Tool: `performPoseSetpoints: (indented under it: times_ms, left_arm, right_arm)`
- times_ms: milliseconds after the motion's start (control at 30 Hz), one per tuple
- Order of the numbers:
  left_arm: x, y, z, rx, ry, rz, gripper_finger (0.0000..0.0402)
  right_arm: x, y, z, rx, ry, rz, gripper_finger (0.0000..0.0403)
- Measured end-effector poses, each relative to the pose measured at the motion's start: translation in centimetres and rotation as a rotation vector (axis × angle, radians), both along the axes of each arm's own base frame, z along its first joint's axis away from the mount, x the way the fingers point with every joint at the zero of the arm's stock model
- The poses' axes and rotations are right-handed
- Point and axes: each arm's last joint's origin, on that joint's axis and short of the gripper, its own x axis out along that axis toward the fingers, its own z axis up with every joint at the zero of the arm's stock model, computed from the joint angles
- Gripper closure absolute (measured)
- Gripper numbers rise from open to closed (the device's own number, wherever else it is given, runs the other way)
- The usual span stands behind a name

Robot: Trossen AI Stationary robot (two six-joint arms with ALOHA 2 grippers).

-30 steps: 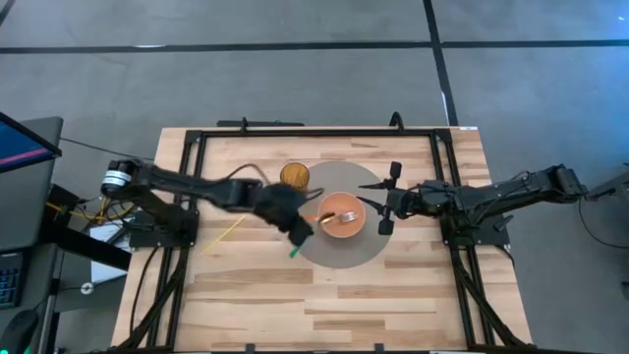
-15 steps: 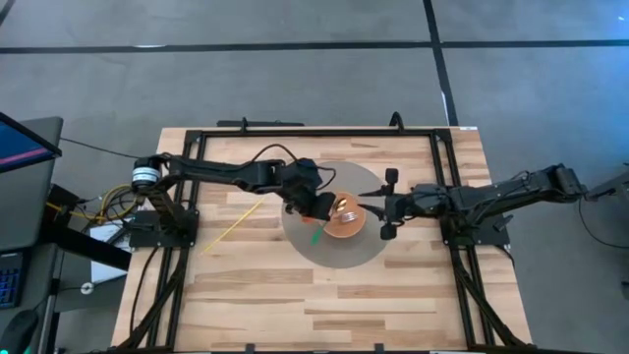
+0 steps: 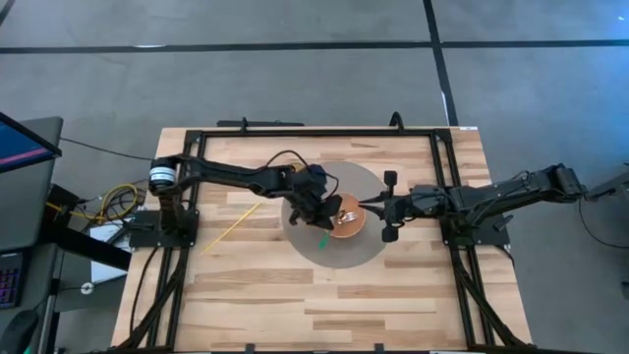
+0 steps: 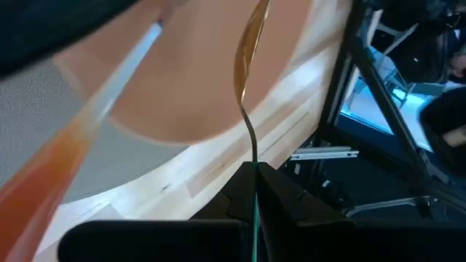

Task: Pick & Place Utensil
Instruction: Put the green gold spoon into the light pink bowl

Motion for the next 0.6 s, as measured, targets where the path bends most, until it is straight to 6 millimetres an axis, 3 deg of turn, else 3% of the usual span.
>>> performPoseSetpoints:
  times_ms: [267, 600]
  left_arm:
    - [0.6, 1.3, -1.9, -0.082, 0.044, 0.033, 0.0390]
    - [0.8, 2.4, -1.4, -0.114, 0.007, 0.073, 0.0368]
  right_arm:
    - [0.0, 0.0, 0.0, 0.035, -0.007, -0.003, 0.0400]
    - [0.0, 0.0, -0.1, 0.034, 0.000, -0.003, 0.0399]
